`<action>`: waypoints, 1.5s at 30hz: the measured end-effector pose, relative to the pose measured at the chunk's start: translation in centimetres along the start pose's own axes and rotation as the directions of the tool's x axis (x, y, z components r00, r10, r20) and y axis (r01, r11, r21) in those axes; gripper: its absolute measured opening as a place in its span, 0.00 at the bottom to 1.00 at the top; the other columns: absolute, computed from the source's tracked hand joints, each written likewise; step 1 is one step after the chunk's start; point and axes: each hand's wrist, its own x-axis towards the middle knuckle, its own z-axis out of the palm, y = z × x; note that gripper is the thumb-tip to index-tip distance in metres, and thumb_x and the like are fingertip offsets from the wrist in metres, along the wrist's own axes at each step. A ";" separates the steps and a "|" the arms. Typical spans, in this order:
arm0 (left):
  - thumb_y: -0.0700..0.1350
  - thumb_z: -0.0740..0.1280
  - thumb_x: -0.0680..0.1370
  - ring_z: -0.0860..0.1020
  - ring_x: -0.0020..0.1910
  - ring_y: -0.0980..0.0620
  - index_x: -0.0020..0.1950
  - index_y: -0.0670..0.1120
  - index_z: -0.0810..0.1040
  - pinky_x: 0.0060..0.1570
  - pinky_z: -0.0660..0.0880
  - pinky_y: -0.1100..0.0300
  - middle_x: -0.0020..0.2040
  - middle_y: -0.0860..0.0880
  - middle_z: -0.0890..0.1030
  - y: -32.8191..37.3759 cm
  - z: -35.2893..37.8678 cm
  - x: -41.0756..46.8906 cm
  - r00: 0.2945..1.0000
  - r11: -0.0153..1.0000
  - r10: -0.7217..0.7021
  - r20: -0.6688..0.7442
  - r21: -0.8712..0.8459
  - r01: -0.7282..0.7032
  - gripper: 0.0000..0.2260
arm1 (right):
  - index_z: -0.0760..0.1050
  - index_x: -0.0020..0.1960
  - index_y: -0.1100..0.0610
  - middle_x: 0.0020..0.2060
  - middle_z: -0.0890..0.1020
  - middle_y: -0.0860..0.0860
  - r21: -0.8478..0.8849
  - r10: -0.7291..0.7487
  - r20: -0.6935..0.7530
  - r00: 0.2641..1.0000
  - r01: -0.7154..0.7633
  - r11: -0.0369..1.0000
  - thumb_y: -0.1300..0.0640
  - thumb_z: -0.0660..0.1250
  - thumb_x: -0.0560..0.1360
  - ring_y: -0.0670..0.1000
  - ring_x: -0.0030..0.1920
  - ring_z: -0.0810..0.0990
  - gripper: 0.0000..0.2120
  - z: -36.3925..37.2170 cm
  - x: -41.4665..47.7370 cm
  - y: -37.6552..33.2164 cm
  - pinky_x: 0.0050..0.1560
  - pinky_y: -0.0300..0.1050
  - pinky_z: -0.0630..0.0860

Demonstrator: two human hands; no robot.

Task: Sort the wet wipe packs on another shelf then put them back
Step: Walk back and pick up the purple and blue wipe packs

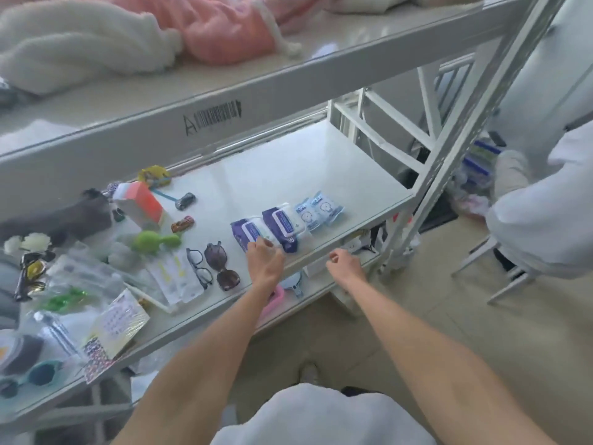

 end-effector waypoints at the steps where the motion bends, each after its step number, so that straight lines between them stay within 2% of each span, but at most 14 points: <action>1: 0.42 0.68 0.78 0.74 0.54 0.45 0.58 0.40 0.76 0.59 0.73 0.52 0.58 0.41 0.74 -0.2 -0.1 0.9 1.000 1.000 -0.007 -0.020 0.023 0.007 0.11 | 0.78 0.61 0.58 0.59 0.82 0.57 -0.001 -0.008 0.012 1.000 0.008 1.000 0.57 0.64 0.78 0.58 0.60 0.79 0.13 0.0 1.1 -0.7 0.61 0.49 0.75; 4: 0.45 0.70 0.79 0.74 0.58 0.40 0.60 0.40 0.74 0.63 0.71 0.50 0.60 0.38 0.73 -0.6 0.1 2.9 0.993 0.996 -0.054 -0.106 0.067 0.062 0.14 | 0.79 0.60 0.59 0.58 0.83 0.58 0.002 -0.028 0.008 1.000 0.028 1.000 0.53 0.65 0.79 0.59 0.60 0.80 0.14 0.3 3.8 -2.7 0.62 0.52 0.76; 8: 0.52 0.71 0.80 0.72 0.65 0.36 0.68 0.38 0.68 0.66 0.72 0.45 0.66 0.35 0.70 0.0 0.6 4.4 0.970 0.964 -0.181 -0.163 0.167 0.208 0.26 | 0.78 0.54 0.58 0.52 0.83 0.57 0.026 -0.034 -0.065 0.997 0.036 0.999 0.43 0.66 0.78 0.58 0.51 0.82 0.18 1.4 6.3 -5.8 0.50 0.50 0.79; 11: 0.55 0.73 0.77 0.68 0.66 0.37 0.70 0.39 0.65 0.66 0.71 0.45 0.67 0.36 0.66 0.1 1.2 4.8 0.952 0.936 -0.261 -0.157 0.202 0.290 0.31 | 0.78 0.58 0.61 0.55 0.83 0.59 0.051 -0.005 -0.035 0.999 0.007 0.999 0.43 0.67 0.76 0.59 0.52 0.82 0.22 2.5 7.6 -7.7 0.51 0.49 0.79; 16: 0.51 0.76 0.75 0.68 0.67 0.36 0.69 0.43 0.64 0.66 0.71 0.43 0.67 0.37 0.66 0.5 1.5 5.6 0.939 0.937 -0.314 -0.138 0.118 0.330 0.30 | 0.70 0.68 0.63 0.65 0.78 0.61 0.110 0.099 0.060 0.993 -0.105 0.988 0.39 0.71 0.75 0.61 0.64 0.78 0.34 2.6 9.0 -8.9 0.61 0.52 0.76; 21: 0.46 0.78 0.72 0.74 0.62 0.39 0.62 0.46 0.69 0.65 0.74 0.42 0.65 0.42 0.68 0.1 1.3 6.3 0.923 0.930 -0.368 -0.109 -0.032 0.367 0.24 | 0.72 0.68 0.65 0.65 0.78 0.61 0.114 0.010 0.130 0.991 -0.024 0.993 0.43 0.73 0.75 0.61 0.66 0.77 0.33 0.3 10.5 -10.2 0.63 0.51 0.74; 23: 0.45 0.74 0.74 0.76 0.59 0.41 0.57 0.47 0.72 0.64 0.76 0.44 0.64 0.43 0.70 -0.2 1.0 6.5 0.916 0.920 -0.385 -0.116 -0.130 0.370 0.16 | 0.76 0.62 0.64 0.60 0.80 0.62 0.175 -0.027 0.090 0.996 0.011 0.985 0.43 0.72 0.75 0.61 0.62 0.79 0.27 -0.3 11.1 -10.5 0.59 0.51 0.76; 25: 0.50 0.67 0.79 0.78 0.57 0.41 0.50 0.47 0.73 0.61 0.77 0.46 0.63 0.41 0.74 0.0 0.4 6.6 0.899 0.887 -0.418 -0.126 -0.270 0.375 0.07 | 0.76 0.40 0.58 0.42 0.81 0.57 0.260 -0.069 0.055 0.996 0.053 0.964 0.42 0.72 0.75 0.57 0.46 0.80 0.19 0.1 11.3 -10.3 0.46 0.49 0.75; 28: 0.65 0.59 0.79 0.79 0.49 0.43 0.49 0.42 0.79 0.51 0.77 0.50 0.57 0.39 0.81 0.4 -0.7 7.2 0.880 0.817 -0.471 -0.065 -0.410 0.407 0.26 | 0.62 0.30 0.54 0.28 0.71 0.50 0.336 -0.129 0.055 0.990 0.103 0.936 0.43 0.72 0.76 0.52 0.31 0.68 0.25 1.3 10.2 -9.6 0.33 0.45 0.65; 30: 0.76 0.57 0.72 0.81 0.52 0.42 0.48 0.42 0.81 0.58 0.78 0.46 0.56 0.40 0.83 0.8 -1.2 7.8 0.873 0.792 -0.487 -0.014 -0.428 0.435 0.37 | 0.62 0.32 0.53 0.28 0.69 0.51 0.317 -0.211 0.098 0.973 0.170 0.933 0.43 0.70 0.77 0.50 0.29 0.65 0.25 2.1 9.2 -9.4 0.33 0.46 0.63; 34: 0.86 0.62 0.53 0.76 0.65 0.40 0.55 0.51 0.78 0.67 0.73 0.43 0.65 0.41 0.78 1.2 -1.2 7.9 0.871 0.836 -0.486 0.072 -0.251 0.487 0.47 | 0.63 0.33 0.54 0.29 0.68 0.50 0.171 -0.340 0.220 0.914 0.307 0.936 0.45 0.64 0.81 0.50 0.31 0.65 0.23 2.4 8.9 -9.5 0.33 0.47 0.61; 37: 0.78 0.71 0.56 0.73 0.66 0.40 0.64 0.50 0.75 0.67 0.73 0.45 0.68 0.42 0.72 1.3 -0.2 7.7 0.868 0.840 -0.496 0.027 -0.237 0.487 0.45 | 0.68 0.33 0.56 0.30 0.72 0.52 0.073 -0.376 0.346 0.860 0.375 0.924 0.46 0.63 0.82 0.51 0.32 0.70 0.22 1.6 10.1 -9.7 0.36 0.50 0.69; 40: 0.70 0.78 0.61 0.74 0.61 0.40 0.64 0.47 0.71 0.60 0.75 0.48 0.65 0.42 0.69 2.0 0.0 7.6 0.870 0.820 -0.491 -0.039 -0.357 0.447 0.41 | 0.72 0.33 0.56 0.31 0.77 0.53 0.088 -0.385 0.373 0.844 0.381 0.920 0.47 0.63 0.81 0.53 0.36 0.76 0.20 1.8 10.4 -10.3 0.47 0.58 0.78; 45: 0.56 0.77 0.74 0.78 0.51 0.44 0.63 0.42 0.63 0.36 0.71 0.58 0.59 0.41 0.77 2.1 -0.6 8.0 0.880 0.804 -0.470 -0.066 -0.442 0.397 0.31 | 0.69 0.35 0.55 0.33 0.76 0.54 0.075 -0.441 0.355 0.824 0.446 0.892 0.52 0.62 0.82 0.53 0.36 0.73 0.18 2.3 9.4 -11.6 0.38 0.47 0.67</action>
